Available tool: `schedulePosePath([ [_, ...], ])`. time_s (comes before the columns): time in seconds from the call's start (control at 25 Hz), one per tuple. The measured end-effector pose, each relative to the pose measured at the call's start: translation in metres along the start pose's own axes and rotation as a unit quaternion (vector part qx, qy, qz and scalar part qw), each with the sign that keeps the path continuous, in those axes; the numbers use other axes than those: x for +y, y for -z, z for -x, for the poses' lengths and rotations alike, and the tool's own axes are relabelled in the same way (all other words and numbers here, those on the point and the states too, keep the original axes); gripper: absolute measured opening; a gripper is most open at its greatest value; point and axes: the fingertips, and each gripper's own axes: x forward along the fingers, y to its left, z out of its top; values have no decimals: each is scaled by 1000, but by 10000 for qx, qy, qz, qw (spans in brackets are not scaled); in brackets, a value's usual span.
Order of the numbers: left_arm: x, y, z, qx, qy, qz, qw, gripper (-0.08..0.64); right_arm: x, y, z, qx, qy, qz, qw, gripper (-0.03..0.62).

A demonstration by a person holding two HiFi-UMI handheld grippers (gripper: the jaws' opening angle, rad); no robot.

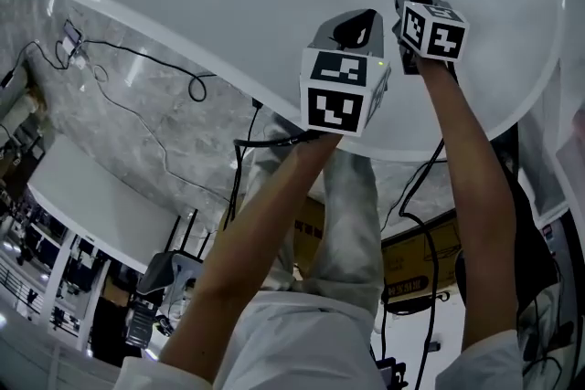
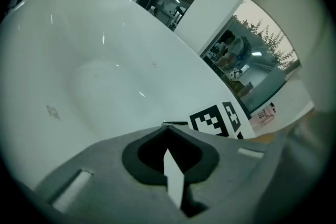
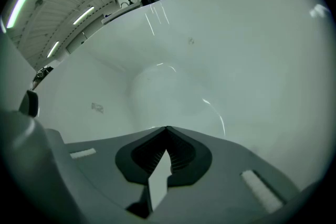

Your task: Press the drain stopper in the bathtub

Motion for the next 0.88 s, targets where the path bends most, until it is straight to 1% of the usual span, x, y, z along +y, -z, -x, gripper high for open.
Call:
schedulePosePath([
  [0.2,-18,-24,39,-84,-24,-176,9998,3,20,-27,46,-306,-70,-151,9994,5],
  [0.4,-40,-48,67,-206,8,-221,9995,3,40,-56,90,-553,-155,-147,9982,5],
  [0.68,-91,-102,111,-476,205,-335,9981,3,56,-102,168,-863,-226,-279,9956,5],
  [0.8,-111,-117,132,-544,272,-380,9974,3,62,-112,203,-981,-249,-221,9946,5],
  [0.88,-122,-124,147,-571,292,-496,9967,3,67,-118,226,-1095,-257,-99,9936,5],
])
